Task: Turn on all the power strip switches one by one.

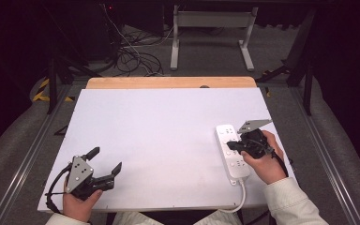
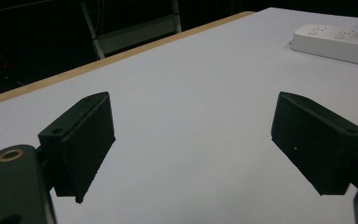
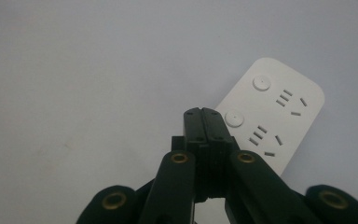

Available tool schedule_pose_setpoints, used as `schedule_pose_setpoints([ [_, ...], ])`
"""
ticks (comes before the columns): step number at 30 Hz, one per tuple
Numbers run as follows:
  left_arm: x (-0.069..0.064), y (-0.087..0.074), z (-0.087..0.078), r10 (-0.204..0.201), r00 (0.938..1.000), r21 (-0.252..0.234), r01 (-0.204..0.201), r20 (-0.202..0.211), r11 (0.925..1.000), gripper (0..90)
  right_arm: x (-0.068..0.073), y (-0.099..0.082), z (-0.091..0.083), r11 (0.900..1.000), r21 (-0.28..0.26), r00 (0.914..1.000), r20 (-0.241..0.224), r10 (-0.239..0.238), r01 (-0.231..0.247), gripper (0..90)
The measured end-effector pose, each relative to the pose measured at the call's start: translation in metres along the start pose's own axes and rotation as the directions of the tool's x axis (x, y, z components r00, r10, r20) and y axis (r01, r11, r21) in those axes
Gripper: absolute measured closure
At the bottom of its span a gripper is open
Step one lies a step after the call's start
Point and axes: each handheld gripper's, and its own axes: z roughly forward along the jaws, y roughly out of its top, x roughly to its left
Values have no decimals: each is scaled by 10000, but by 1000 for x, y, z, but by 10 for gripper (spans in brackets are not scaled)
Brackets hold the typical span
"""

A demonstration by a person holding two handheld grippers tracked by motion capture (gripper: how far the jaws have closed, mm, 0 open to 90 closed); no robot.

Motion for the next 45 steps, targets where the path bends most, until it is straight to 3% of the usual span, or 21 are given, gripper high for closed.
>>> schedule_pose_setpoints([
  [11,0,0,0,6,10000,-7,-6,-4,10000,137,-5,7,5,9997,-241,9999,146,-82,85,900],
  [17,0,0,0,8,10000,6,-8,3,10000,137,-13,12,12,9993,-327,9998,107,166,-163,900],
  [27,0,0,0,-23,10000,6,23,6,10000,137,-25,10,32,9989,85,9989,114,461,-462,900],
  [45,1,0,0,17,10000,39,-17,9,10000,137,-29,10,49,9966,670,9987,195,472,-484,900],
])
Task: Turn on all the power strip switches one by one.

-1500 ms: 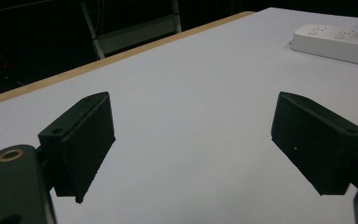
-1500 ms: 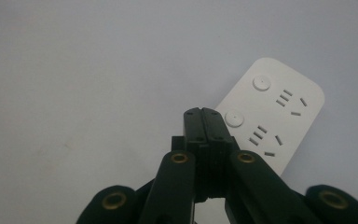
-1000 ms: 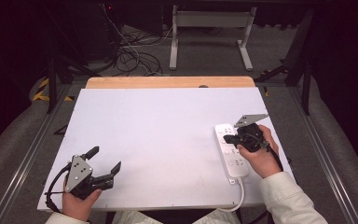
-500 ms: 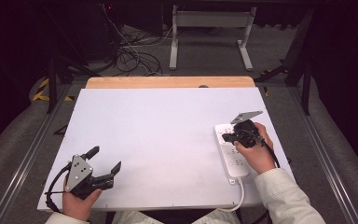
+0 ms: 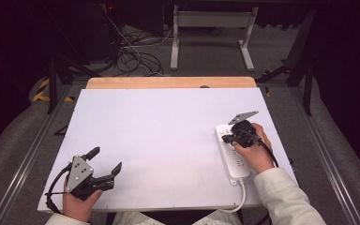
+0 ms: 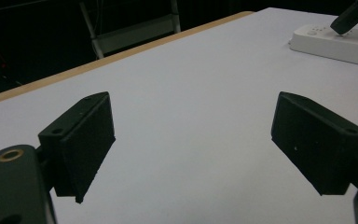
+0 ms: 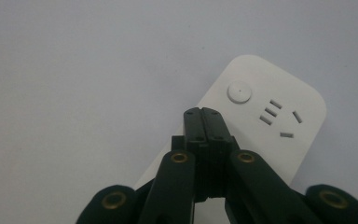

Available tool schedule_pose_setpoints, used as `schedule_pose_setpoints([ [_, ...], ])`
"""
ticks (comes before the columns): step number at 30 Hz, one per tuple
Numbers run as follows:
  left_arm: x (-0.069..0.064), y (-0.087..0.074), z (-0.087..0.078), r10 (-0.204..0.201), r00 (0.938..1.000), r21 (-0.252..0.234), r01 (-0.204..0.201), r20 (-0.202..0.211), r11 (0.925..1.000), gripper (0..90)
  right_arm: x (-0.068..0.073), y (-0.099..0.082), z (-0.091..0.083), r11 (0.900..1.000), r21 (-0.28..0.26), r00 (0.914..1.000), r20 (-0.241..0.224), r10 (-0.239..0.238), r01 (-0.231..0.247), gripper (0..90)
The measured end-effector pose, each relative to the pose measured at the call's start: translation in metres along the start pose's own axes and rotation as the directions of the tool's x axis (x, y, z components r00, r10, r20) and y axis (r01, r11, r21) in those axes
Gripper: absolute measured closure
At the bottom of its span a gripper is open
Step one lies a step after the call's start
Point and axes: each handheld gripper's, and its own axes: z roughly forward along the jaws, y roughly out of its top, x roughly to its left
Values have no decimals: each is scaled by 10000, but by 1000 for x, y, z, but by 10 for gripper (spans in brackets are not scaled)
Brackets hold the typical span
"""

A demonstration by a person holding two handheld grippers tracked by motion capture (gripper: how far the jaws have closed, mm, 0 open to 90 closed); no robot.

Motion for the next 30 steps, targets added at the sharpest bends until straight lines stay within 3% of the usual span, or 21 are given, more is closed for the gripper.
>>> schedule_pose_setpoints([
  [30,-1,0,-1,-19,10000,-62,19,-4,10000,137,3,0,4,9996,271,9996,243,-111,104,900],
])
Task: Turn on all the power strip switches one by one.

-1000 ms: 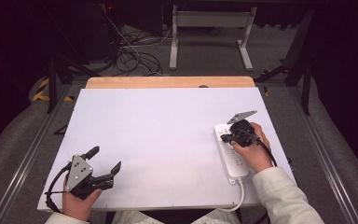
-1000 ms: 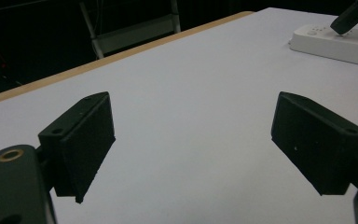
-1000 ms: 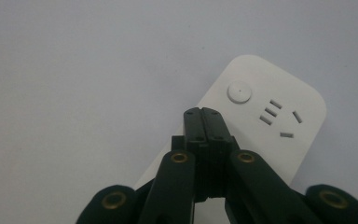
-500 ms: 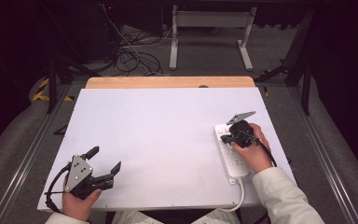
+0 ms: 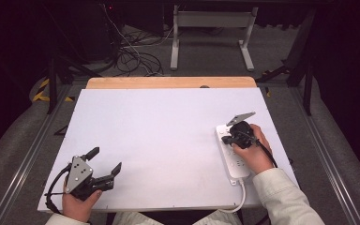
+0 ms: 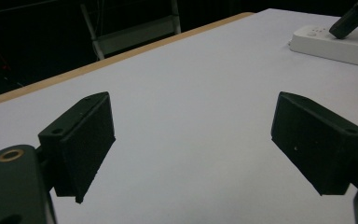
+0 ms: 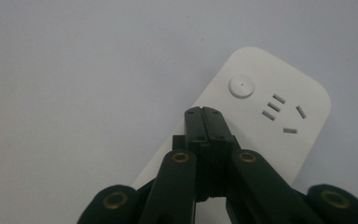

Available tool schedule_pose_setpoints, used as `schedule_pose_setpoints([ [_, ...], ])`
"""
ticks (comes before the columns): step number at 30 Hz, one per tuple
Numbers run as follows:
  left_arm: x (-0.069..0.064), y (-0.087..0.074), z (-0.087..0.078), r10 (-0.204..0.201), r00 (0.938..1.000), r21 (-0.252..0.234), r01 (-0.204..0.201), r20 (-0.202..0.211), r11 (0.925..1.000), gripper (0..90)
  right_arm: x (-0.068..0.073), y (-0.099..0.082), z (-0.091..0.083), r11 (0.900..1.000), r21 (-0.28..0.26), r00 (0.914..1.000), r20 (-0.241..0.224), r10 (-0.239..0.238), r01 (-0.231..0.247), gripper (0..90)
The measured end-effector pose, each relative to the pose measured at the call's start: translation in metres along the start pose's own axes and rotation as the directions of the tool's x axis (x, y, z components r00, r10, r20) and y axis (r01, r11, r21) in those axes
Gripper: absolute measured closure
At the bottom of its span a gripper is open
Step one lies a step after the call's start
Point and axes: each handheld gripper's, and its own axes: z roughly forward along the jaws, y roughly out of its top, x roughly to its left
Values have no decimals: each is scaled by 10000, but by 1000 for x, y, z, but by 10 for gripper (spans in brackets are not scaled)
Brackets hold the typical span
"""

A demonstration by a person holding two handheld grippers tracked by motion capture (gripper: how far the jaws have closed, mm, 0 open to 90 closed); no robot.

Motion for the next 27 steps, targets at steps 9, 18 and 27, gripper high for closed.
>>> schedule_pose_setpoints([
  [9,0,0,-1,32,10000,3,-32,8,10000,137,1,0,1,10000,86,10000,82,-18,18,900],
  [18,0,0,-1,39,10000,-13,-39,7,10000,137,0,0,2,9999,105,9999,9,103,-103,900],
  [27,1,0,1,-29,10000,16,29,3,10000,137,-1,1,-21,9896,-1400,9993,-135,-361,339,900],
])
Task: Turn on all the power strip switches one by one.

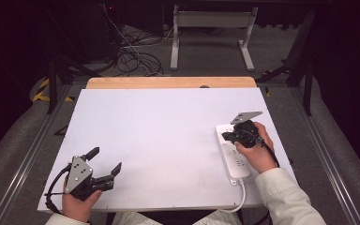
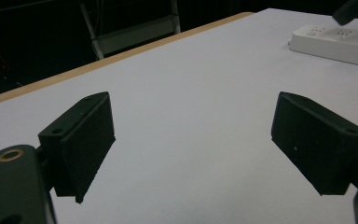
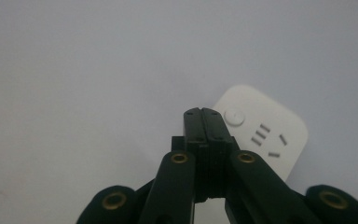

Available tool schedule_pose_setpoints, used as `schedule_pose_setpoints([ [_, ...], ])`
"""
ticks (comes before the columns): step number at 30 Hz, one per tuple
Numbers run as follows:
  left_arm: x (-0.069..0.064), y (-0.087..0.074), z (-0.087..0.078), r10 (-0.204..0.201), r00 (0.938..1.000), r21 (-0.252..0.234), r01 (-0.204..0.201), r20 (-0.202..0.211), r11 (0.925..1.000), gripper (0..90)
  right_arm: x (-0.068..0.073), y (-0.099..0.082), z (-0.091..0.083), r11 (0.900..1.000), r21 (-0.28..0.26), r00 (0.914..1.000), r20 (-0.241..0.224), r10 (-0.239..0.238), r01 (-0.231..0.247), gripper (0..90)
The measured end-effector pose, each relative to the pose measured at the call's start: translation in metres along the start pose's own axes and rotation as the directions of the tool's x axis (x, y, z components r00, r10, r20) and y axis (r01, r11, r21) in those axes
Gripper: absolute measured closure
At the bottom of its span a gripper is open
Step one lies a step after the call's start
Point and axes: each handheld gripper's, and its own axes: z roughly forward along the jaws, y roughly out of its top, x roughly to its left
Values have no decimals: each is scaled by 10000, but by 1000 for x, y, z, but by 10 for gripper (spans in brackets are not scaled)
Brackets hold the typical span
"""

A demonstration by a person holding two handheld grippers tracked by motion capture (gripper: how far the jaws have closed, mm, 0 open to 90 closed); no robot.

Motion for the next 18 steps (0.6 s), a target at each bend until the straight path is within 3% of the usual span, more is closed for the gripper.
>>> schedule_pose_setpoints([
  [2,0,0,1,-7,10000,68,7,30,10000,137,-1,2,-6,9998,-192,10000,-28,-4,3,900],
  [5,-1,0,1,10,10000,43,-10,21,10000,137,-2,1,-6,9999,24,9999,81,-99,99,900],
  [18,0,0,0,1,10000,41,-1,8,10000,137,0,4,-6,10000,62,9999,90,-51,50,900],
])
